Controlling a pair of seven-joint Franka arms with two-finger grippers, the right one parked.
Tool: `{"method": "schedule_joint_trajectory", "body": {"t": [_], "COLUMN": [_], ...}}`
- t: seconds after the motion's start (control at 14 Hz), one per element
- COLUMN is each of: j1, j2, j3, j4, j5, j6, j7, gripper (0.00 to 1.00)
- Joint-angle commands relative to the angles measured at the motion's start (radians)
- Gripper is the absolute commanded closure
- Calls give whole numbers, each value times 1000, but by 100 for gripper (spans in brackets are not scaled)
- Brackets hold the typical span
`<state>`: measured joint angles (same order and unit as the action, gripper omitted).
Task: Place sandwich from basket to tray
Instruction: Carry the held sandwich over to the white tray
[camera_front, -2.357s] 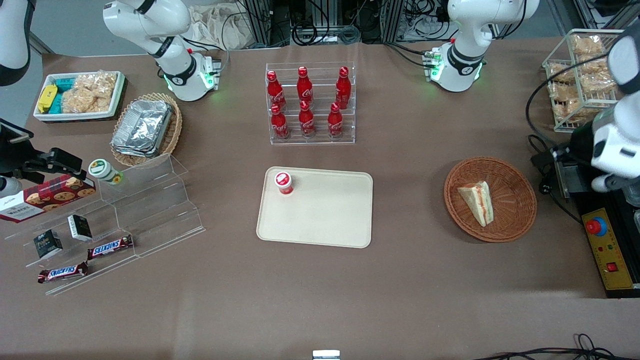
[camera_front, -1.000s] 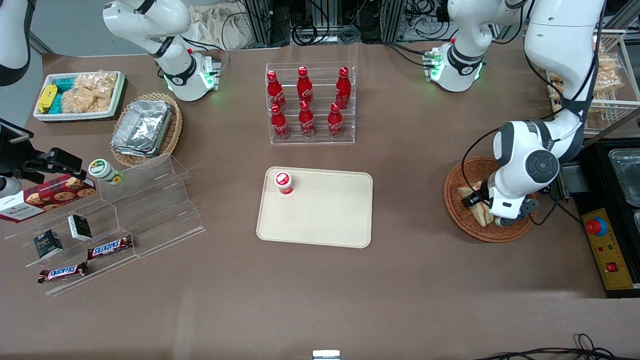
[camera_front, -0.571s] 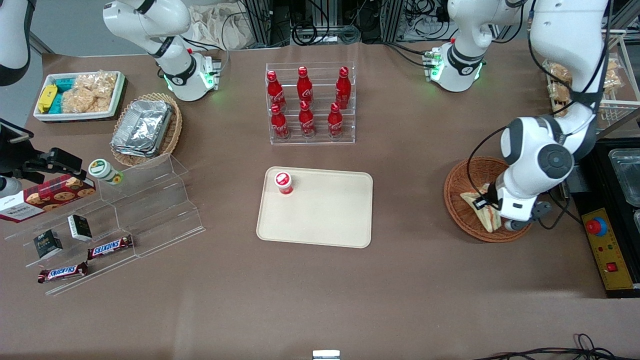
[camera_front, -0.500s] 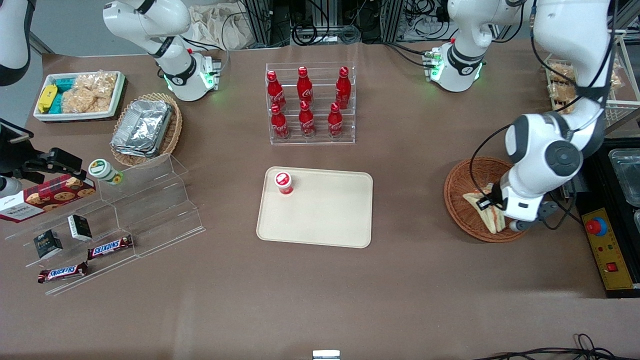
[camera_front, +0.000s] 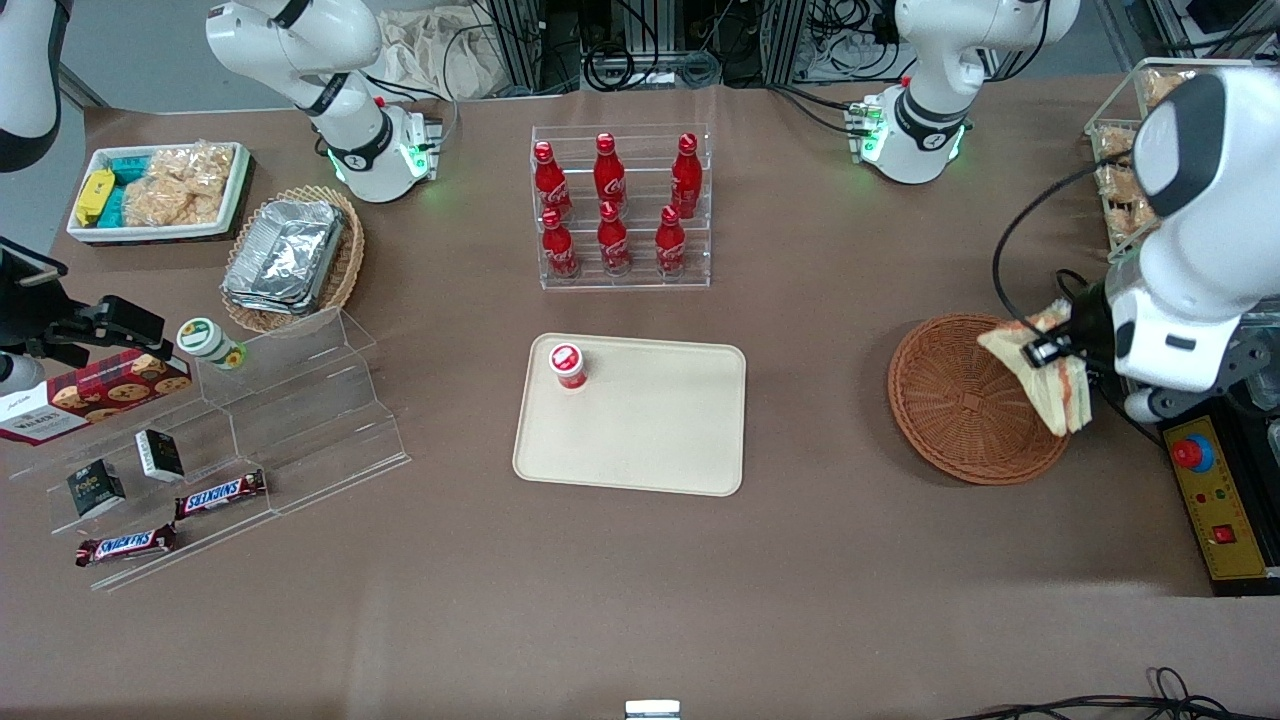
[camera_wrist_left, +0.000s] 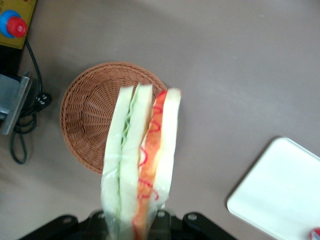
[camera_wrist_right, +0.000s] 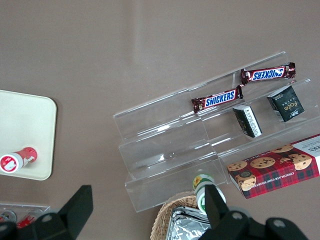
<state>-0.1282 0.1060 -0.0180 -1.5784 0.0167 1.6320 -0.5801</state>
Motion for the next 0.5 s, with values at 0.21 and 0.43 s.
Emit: {"method": "schedule_joint_trajectory", "body": {"t": [0.21, 0.43], "j1": [-1, -2], "j2": [21, 81], "j3": [-288, -463], "j4": [199, 198], "j5": [11, 23], "j6": [-199, -170], "j7": [-220, -299], "gripper": [81, 80]}}
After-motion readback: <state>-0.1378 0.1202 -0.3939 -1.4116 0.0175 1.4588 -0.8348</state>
